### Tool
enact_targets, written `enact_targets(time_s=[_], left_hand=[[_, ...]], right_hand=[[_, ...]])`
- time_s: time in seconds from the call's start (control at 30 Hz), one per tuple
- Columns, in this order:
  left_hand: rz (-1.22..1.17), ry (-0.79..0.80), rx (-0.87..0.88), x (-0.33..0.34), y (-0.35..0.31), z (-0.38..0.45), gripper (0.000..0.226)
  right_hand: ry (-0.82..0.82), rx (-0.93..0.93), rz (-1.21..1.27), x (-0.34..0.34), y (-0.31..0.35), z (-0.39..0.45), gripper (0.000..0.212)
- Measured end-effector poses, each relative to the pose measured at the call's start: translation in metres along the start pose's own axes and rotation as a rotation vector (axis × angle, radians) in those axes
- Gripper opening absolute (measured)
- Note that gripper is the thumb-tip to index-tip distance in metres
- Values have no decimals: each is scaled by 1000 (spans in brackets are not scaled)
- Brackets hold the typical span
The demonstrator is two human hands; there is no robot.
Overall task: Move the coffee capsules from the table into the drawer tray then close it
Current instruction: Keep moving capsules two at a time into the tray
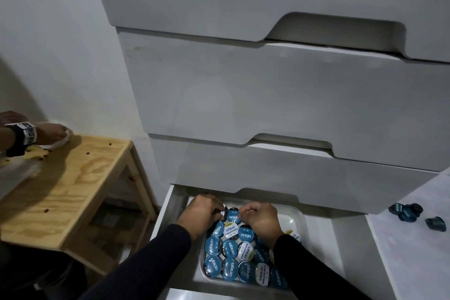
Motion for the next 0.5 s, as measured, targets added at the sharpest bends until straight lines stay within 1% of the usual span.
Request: enact_targets(time_s=[0.13,0.23,0.33,0.37,0.4,0.5], left_hand=[[5,14,-20,-1,-2,1,29],[-13,9,-29,-2,-3,0,27],[-20,-45,-15,-7,-7,-7,23],[-12,-71,-7,-9,-9,-10,23],[0,-90,0,-10,-12,-14,23],[31,-102,-8,-13,-20,-24,25]], right_hand=[[9,-7,-13,2,3,-1,18],[7,-61,-49,0,4,-3,20],[1,-104,-97,-1,5,-7,8],[3,-109,-124,0,5,-9,9],[2,-119,-170,0,7,-10,16],[-1,-226,-438,3,19,-21,32]])
Point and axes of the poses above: each hand's wrist, its own z-axis towards the middle knuckle, its own x-axis out of the palm, y = z × x, the point moved 6 cm from there along z, towards the middle knuckle, and after that the axes turned 5 degrees about y, right-handed, at the moved point
